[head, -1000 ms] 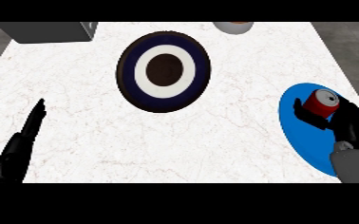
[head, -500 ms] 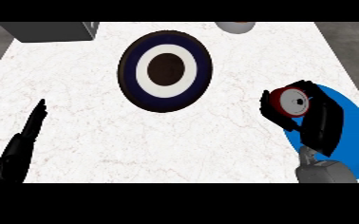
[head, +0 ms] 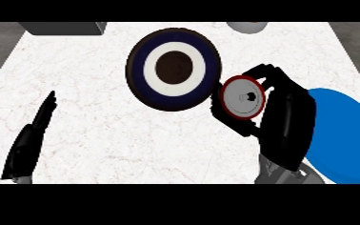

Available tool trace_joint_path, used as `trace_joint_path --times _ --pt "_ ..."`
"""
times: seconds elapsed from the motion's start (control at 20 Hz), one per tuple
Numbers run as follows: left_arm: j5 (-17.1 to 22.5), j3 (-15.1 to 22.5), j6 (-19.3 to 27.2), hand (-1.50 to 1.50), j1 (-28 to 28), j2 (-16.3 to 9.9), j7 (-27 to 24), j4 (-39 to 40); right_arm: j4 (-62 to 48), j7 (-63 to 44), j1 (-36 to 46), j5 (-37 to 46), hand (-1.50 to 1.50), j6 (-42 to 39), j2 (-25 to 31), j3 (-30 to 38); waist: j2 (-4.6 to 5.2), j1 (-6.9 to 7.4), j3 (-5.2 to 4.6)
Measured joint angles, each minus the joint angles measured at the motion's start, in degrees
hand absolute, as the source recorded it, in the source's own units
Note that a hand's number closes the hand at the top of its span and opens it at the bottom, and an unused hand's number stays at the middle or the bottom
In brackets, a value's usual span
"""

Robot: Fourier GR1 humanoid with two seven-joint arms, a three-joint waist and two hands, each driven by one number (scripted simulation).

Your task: Pick the can from the plate and place it in the plate

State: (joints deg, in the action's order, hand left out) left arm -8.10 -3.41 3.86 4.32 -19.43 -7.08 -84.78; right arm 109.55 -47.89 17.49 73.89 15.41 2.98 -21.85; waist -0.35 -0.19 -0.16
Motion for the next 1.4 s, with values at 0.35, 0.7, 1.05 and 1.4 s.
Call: trace_joint_path --times 0.35,0.7,1.05,1.4 --pt "-0.56 0.04 -1.09 0.0 -0.29 0.15 0.28 -0.77 -12.69 -9.1 17.66 -3.45 1.5 -1.48 -2.36 -0.32 0.4 1.33 0.09" --pt "-0.75 -0.29 -1.82 0.0 -1.05 0.37 0.83 -1.22 -32.36 -9.43 30.06 -13.5 1.5 2.87 -2.73 0.69 0.64 1.95 0.14" --pt "-1.43 0.12 -2.29 0.0 -2.44 1.1 0.71 -0.29 -51.44 -3.84 38.1 -25.12 1.5 11.74 -2.85 1.64 1.02 2.87 0.15" --pt "-1.66 0.24 -2.78 0.0 -2.84 1.34 0.48 -0.29 -62.98 -1.34 40.8 -35.09 -1.5 23.73 -2.8 2.4 1.23 3.85 0.16"
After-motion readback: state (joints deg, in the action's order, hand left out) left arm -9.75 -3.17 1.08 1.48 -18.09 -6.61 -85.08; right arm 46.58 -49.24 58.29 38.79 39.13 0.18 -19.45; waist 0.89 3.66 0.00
